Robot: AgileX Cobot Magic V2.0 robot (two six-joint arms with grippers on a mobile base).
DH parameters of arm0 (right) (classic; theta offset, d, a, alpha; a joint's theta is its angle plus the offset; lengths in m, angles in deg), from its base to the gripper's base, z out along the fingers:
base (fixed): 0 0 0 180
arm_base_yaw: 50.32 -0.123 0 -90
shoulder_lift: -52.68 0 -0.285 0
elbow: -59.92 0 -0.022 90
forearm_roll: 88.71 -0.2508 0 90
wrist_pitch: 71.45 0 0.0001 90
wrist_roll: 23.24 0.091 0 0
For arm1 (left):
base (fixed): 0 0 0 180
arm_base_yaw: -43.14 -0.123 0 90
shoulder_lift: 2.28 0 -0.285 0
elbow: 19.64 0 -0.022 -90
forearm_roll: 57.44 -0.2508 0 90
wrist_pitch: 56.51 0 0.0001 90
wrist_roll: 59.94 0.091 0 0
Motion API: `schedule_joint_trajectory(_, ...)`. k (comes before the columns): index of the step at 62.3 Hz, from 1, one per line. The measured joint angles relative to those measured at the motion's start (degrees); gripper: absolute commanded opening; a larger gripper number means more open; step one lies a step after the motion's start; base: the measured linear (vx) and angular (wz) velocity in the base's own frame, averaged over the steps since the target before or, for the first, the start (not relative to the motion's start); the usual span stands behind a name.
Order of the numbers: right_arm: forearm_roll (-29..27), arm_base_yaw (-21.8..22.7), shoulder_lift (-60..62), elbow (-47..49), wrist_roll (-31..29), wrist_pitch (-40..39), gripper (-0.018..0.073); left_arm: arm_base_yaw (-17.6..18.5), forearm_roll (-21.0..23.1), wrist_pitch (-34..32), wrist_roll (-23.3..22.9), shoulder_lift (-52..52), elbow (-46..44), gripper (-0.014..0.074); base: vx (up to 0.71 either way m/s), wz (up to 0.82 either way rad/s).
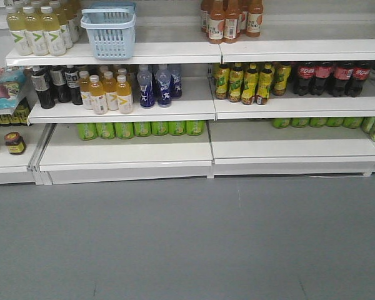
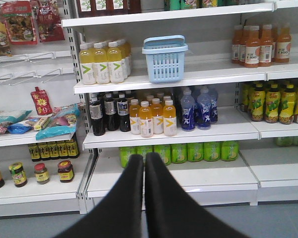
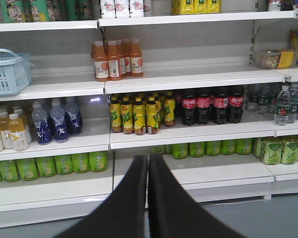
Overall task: Place coke in basket with both arms
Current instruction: 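Drive the base toward the shelf holding the light-blue basket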
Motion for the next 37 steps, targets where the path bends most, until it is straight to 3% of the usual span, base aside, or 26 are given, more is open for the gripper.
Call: schedule_joint_trajectory(37,0.0,0.0,0.0,0.0,0.0,0.0,-0.001,0.0,0.0,0.0,0.0,0.0,0.0,-0.0005,0.0,0.0)
